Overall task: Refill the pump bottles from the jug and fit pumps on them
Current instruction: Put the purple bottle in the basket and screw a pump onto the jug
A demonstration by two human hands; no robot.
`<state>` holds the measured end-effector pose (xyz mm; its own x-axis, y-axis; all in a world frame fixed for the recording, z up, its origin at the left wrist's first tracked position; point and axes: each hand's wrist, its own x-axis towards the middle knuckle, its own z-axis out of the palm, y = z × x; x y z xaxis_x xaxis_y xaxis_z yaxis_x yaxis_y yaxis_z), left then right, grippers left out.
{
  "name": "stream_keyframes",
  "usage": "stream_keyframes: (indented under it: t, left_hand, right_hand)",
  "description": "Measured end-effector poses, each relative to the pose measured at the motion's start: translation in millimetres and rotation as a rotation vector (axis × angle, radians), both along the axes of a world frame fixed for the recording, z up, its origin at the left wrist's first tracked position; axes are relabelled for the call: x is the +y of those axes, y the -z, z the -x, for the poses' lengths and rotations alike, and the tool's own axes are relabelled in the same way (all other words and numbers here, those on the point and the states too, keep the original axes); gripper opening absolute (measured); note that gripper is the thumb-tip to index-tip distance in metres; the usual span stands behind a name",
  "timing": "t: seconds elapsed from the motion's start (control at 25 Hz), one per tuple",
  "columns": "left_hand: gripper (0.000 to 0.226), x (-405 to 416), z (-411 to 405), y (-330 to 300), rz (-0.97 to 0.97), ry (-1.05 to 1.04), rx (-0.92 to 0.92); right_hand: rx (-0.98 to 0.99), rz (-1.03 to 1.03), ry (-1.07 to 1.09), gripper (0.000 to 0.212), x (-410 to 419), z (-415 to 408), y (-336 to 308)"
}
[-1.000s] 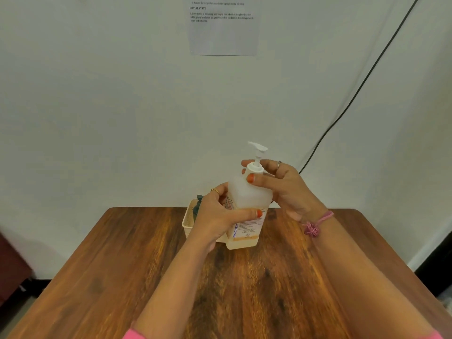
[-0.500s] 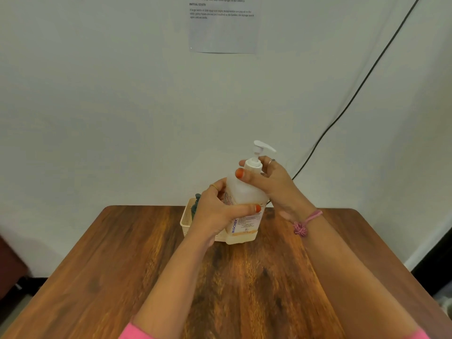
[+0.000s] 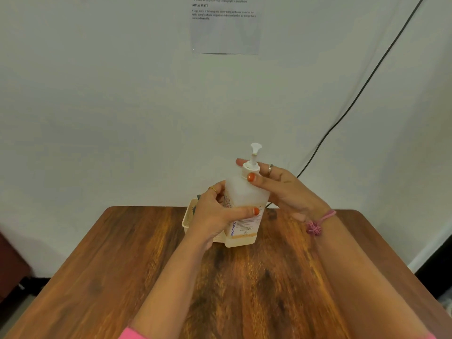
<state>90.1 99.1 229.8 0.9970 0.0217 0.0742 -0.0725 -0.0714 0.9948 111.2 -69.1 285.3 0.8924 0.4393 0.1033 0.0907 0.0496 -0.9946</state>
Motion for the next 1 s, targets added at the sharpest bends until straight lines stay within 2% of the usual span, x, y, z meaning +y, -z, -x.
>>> stream_keyframes:
  t: [0.16,0.36,0.44,0.6,1.0]
  left_hand:
    - [0.079,-1.2,0.5,0.3,0.023,0.01,0.005]
    - [0.079,-3.0,2.2,2.0,0.063,0.009,-0.005]
    - [0.08,-3.4,1.6,1.8,0.053,0.011,-0.006]
    - [0.089,-3.7,-0.7,3.8,0.02,0.024,0.01]
    - [0.073,-15.3,1.9,13.0,0.064,0.076,0.009]
  right_hand:
    - [-0.064,-0.073,0.2,0.031,12.6,8.8,1.5]
    - [-0.061,-0.175,0.323,0.029,22.3,18.8,3.3]
    - [-0.072,-0.123,0.31,0.029,19.2,18.0,0.6]
    - [-0.016,-0.011,0.152,0.032,6.5,15.2,-4.6]
    - [-0.018,-0.127,0.272,0.038,6.3,19.9,12.0]
